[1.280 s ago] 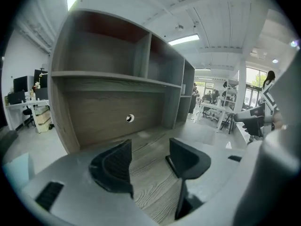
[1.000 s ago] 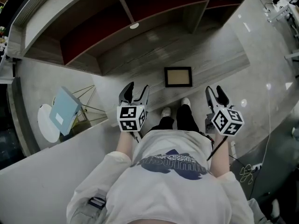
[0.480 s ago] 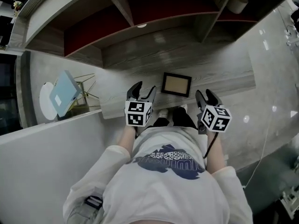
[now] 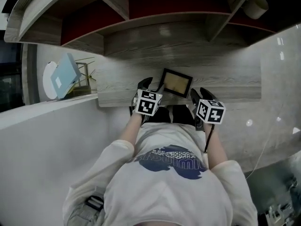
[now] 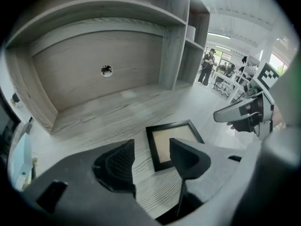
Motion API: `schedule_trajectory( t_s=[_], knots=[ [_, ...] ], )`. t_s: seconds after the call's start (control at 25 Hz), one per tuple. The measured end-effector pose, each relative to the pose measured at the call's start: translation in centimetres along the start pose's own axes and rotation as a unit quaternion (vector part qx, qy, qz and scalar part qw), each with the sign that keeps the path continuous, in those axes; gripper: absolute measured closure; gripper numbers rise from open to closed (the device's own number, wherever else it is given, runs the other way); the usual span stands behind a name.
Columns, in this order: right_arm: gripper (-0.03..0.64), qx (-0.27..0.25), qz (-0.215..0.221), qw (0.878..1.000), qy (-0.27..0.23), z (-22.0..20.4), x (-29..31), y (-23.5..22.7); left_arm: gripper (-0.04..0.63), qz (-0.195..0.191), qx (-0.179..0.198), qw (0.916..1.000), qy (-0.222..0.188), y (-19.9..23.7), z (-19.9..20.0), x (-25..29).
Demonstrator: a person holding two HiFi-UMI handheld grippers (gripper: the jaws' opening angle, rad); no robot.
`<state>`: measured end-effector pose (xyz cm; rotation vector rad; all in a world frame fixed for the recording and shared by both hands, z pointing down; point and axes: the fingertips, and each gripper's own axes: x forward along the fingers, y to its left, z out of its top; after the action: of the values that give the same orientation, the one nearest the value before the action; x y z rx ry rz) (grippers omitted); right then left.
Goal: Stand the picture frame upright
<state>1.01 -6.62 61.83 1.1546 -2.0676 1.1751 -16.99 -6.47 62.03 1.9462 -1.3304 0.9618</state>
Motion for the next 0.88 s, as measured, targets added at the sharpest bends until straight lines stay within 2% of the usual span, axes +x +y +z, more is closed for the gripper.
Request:
schedule_trajectory(
  t_s=[0.2,0.4,0.6,0.88],
  knots=[
    [0.428,0.008,-0.024,1.000,0.019,-0.7,1.9,-0.8,0.360,-0.028,0.012,0.9988,0.040,-0.3,-1.1,3.6],
    [0.428,0.023,-0.062,0.998,0.024,-1.0,3.2,-0.8,0.370,-0.063,-0.001,0.9935,0.095,-0.7,-1.6,5.0],
    [0.436,0.035,-0.092,0.995,0.034,-1.4,4.4,-0.4,0.374,-0.076,0.008,0.9898,0.120,-0.3,-2.0,6.2],
    [0.452,0.041,-0.125,0.990,0.055,-2.5,6.0,-0.3,0.376,-0.089,-0.005,0.9851,0.147,0.1,-2.3,7.4]
  ],
)
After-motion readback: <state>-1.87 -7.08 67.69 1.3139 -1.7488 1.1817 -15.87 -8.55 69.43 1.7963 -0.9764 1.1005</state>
